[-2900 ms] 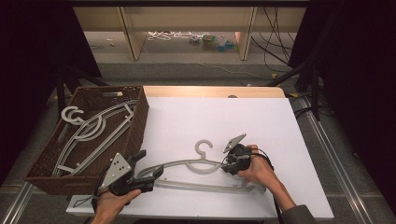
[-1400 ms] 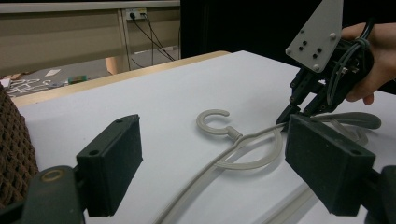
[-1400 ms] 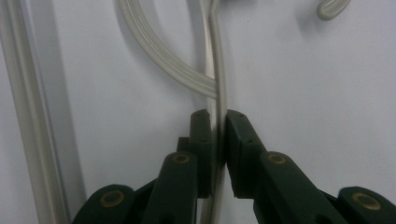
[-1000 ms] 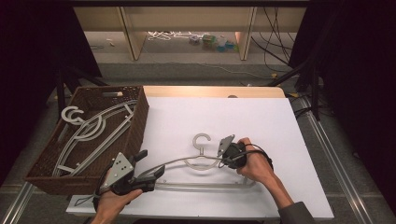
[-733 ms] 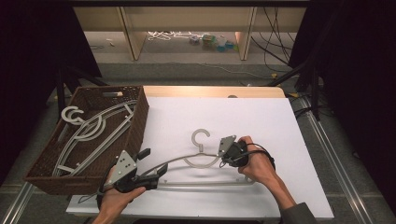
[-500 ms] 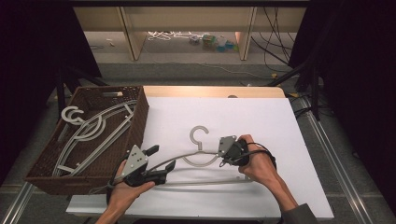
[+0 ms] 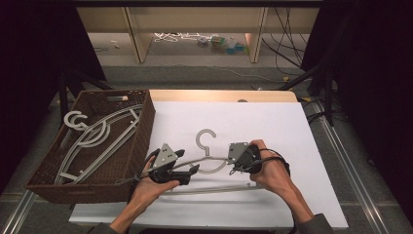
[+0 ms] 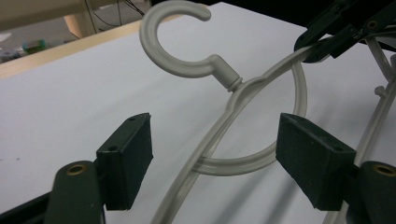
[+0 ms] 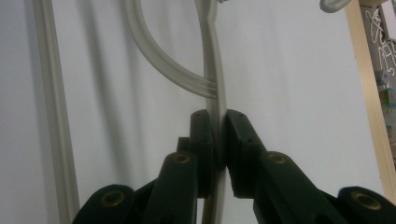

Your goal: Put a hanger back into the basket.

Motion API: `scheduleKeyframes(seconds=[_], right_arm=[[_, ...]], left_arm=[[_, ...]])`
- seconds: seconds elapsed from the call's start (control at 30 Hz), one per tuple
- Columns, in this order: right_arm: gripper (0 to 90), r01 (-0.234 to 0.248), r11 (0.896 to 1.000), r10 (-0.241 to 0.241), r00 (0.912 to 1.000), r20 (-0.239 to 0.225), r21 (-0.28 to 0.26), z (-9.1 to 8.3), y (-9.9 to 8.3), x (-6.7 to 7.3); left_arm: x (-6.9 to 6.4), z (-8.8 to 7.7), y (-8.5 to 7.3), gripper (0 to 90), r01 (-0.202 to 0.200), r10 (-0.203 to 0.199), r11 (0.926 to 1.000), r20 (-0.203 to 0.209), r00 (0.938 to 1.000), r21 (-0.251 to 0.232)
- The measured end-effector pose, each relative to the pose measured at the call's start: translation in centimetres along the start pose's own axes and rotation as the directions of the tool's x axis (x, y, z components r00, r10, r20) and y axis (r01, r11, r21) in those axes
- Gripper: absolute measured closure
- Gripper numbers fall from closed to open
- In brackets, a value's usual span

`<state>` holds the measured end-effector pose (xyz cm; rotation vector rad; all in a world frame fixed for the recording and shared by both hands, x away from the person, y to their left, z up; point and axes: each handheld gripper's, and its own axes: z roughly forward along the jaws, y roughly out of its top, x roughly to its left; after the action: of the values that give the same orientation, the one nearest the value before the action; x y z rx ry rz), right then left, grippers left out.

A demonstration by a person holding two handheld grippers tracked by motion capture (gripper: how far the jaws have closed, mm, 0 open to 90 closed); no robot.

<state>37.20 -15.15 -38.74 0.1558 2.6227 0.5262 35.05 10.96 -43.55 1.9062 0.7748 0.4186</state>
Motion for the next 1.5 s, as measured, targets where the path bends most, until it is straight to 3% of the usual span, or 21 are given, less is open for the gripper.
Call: scheduleKeyframes(seconds=[0.2,0.23,0.27,0.37,0.43,0.57,0.67,0.7,0.8,0.87,0.9,0.93,1.03,1.07,1.1,1.2,1.27,1.33,1.47,1.5], right_arm=[[82.3,0.008,1.0,-0.008,1.0,-0.001,-0.009,-0.4,0.1,0.0],[82.3,0.001,1.0,-0.001,1.0,-0.008,-0.01,-0.5,0.1,0.1],[82.3,-0.001,1.0,0.001,1.0,-0.005,-0.012,-0.6,0.1,0.1],[82.3,0.003,1.0,-0.003,1.0,-0.001,-0.02,-0.8,0.0,0.1],[82.3,0.011,1.0,-0.011,0.9999,0.002,-0.022,-0.9,0.0,0.0],[82.3,-0.003,1.0,0.003,1.0,-0.008,-0.02,-1.0,0.1,0.3],[82.3,0.03,0.999,-0.03,0.9996,0.002,-0.028,-0.9,0.2,0.2],[82.3,0.014,1.0,-0.014,0.9999,-0.003,-0.026,-0.9,0.3,0.4],[82.3,0.028,0.999,-0.028,0.9996,-0.001,-0.029,-1.0,0.4,0.3],[82.3,0.055,0.998,-0.055,0.9985,0.002,-0.031,-0.9,0.3,0.2],[82.2,0.039,0.999,-0.039,0.9992,-0.01,-0.029,-1.0,0.3,0.4],[82.3,0.066,0.998,-0.066,0.9978,-0.007,-0.024,-1.0,0.3,0.3],[82.1,0.083,0.996,-0.083,0.9965,-0.009,-0.03,-1.0,0.3,0.3],[82.1,0.096,0.995,-0.096,0.9954,-0.003,-0.038,-1.0,0.3,0.2],[82.0,0.1,0.994,-0.1,0.995,0.002,-0.043,-1.1,0.3,0.2],[81.5,0.116,0.991,-0.116,0.9932,0.012,-0.06,-1.1,0.2,0.2],[80.6,0.129,0.99,-0.128,0.9914,0.029,-0.061,-1.0,0.3,0.1],[78.6,0.112,0.992,-0.11,0.9933,0.038,-0.064,-0.9,0.2,0.1],[76.2,0.088,0.993,-0.086,0.9956,0.037,-0.079,-1.0,-0.1,-0.2],[75.6,0.062,0.995,-0.059,0.9975,0.038,-0.084,-1.1,-0.1,-0.1]], left_arm=[[-0.1,0.8,0.9,29.9,-0.01,0.01,0.9984,0.008,0.9999,0.056],[-0.1,1.0,0.9,31.0,0.003,-0.003,0.9989,0.001,1.0,0.048],[0.0,1.0,1.0,32.7,-0.017,0.016,0.9978,0.016,0.9997,0.065],[-0.1,1.4,1.2,34.3,0.006,-0.007,0.9973,0.018,0.9998,0.074],[0.0,1.6,1.3,36.6,-0.019,0.016,0.9954,0.03,0.9994,0.094],[-0.2,2.1,1.5,42.3,-0.03,0.026,0.99,0.028,0.9993,0.138],[-0.3,2.3,1.6,51.5,-0.06,0.054,0.9864,0.046,0.9975,0.153],[-0.3,2.4,1.6,54.3,-0.069,0.064,0.9848,0.042,0.9971,0.159],[-0.3,2.6,1.6,63.1,-0.082,0.072,0.9838,0.072,0.9948,0.159],[-0.3,2.6,1.7,66.8,-0.122,0.107,0.9773,0.089,0.9902,0.173],[-0.3,2.5,1.8,68.5,-0.15,0.135,0.9715,0.096,0.9863,0.183],[-0.4,2.4,1.8,69.9,-0.162,0.145,0.9695,0.102,0.9842,0.184],[-0.6,2.0,1.9,72.6,-0.182,0.161,0.9658,0.118,0.9798,0.185],[-0.4,1.9,2.0,73.2,-0.22,0.198,0.959,0.131,0.9714,0.179],[-0.6,1.7,2.0,74.2,-0.207,0.184,0.9611,0.136,0.9734,0.183],[-0.6,1.4,2.4,76.7,-0.269,0.244,0.9467,0.148,0.9584,0.178],[-0.9,1.1,2.4,78.2,-0.284,0.259,0.9404,0.149,0.9543,0.186],[-1.1,1.1,2.3,80.3,-0.309,0.281,0.9323,0.162,0.946,0.188],[-1.4,0.9,2.4,82.0,-0.305,0.275,0.9353,0.177,0.945,0.179],[-1.4,0.8,2.4,82.0,-0.301,0.271,0.9374,0.176,0.9463,0.175]])
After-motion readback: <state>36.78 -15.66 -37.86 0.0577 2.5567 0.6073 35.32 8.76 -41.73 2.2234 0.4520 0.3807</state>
